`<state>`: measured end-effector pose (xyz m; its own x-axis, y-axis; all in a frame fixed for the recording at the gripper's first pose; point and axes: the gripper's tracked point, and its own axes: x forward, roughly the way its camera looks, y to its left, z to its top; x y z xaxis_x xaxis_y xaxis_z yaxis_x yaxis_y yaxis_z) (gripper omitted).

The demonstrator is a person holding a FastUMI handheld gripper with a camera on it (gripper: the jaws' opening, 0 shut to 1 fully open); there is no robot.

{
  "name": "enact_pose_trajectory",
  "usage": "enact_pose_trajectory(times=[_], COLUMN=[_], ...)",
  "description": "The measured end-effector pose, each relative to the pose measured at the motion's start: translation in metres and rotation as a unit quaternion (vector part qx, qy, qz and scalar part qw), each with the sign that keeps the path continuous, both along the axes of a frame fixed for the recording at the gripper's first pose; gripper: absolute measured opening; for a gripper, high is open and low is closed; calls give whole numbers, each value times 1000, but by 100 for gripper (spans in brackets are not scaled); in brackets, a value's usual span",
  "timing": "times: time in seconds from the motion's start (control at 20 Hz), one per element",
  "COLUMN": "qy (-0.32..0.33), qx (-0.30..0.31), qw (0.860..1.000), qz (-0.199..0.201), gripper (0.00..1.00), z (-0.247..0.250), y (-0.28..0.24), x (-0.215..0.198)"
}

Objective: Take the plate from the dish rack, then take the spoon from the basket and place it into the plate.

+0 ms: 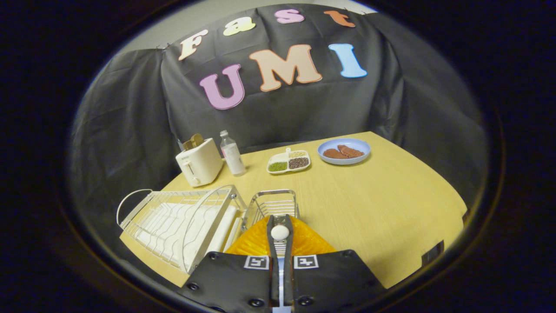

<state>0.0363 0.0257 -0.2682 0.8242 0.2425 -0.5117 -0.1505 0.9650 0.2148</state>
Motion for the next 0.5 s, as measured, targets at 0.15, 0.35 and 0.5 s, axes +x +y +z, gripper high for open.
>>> enact_pose_trajectory(times=[0.15,0.35,0.5], qy=[4,-3,-14], qx=[-10,-12,-9], qw=[1000,1000,1000], qz=[5,2,-9], gripper=[7,7,6], z=[9,33,56], y=[0,-4,-8], x=[-4,-17,-27])
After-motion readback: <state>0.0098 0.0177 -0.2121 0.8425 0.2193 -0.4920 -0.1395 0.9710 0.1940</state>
